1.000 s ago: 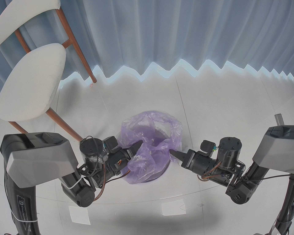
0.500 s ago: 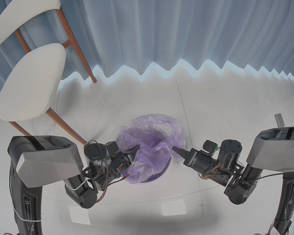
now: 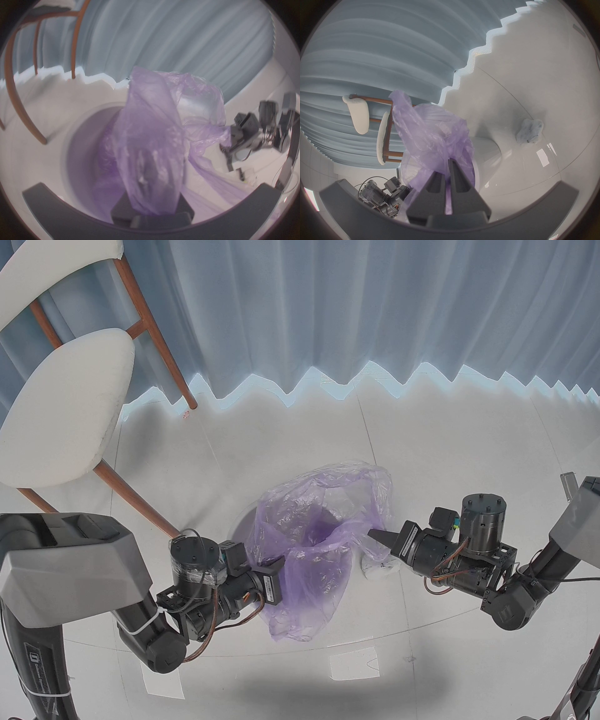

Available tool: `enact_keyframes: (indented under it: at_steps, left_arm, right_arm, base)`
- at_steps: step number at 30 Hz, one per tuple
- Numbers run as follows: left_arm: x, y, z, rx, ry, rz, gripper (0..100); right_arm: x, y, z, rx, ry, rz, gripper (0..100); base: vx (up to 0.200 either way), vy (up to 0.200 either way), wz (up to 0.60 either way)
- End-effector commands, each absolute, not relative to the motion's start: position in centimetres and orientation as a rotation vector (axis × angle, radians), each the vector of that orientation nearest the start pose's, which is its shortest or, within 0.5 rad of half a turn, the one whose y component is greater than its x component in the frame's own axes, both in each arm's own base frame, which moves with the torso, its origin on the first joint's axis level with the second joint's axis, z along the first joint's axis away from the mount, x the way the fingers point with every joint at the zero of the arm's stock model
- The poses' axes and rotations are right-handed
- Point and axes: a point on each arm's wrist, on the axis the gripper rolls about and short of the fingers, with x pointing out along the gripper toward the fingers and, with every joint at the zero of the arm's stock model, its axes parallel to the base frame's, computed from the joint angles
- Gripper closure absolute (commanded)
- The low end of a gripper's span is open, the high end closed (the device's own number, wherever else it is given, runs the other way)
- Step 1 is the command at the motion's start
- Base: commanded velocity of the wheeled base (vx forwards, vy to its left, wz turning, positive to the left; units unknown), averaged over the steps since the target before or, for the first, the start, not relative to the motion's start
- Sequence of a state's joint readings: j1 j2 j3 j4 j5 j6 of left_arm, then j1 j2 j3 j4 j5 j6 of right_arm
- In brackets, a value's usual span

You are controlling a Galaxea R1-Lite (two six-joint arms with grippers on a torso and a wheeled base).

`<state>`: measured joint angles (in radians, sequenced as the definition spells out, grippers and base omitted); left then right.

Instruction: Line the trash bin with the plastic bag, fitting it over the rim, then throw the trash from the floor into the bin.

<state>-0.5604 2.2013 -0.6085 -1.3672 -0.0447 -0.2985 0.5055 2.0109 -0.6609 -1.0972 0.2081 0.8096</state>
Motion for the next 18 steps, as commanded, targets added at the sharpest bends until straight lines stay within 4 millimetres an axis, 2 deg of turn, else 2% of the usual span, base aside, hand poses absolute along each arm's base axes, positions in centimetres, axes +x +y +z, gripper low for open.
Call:
enact_keyframes:
  at_steps: [1,3,12,14,18]
  left_arm:
    - [29.3,-16.1,4.5,-0.096,0.317,-0.533,100]
    - [29.2,-15.5,4.2,-0.069,0.331,-0.550,100]
    - [29.9,-15.6,4.5,-0.100,0.308,-0.564,100]
    - [30.0,-16.2,4.5,-0.109,0.301,-0.563,100]
    - [30.3,-16.6,5.3,-0.174,0.281,-0.544,100]
  right_arm:
    - [29.5,16.6,10.6,0.738,0.520,0.561,100]
    - [29.4,16.7,10.4,0.735,0.524,0.564,100]
    - [29.3,16.7,10.4,0.732,0.529,0.565,100]
    - [29.3,16.7,10.3,0.730,0.531,0.564,100]
    - [29.2,16.4,10.2,0.729,0.539,0.558,100]
  base:
    - [0.000,0.000,0.00]
    - [0.100,0.000,0.00]
    - [0.200,0.000,0.00]
    - [0.200,0.000,0.00]
    - [0.000,0.000,0.00]
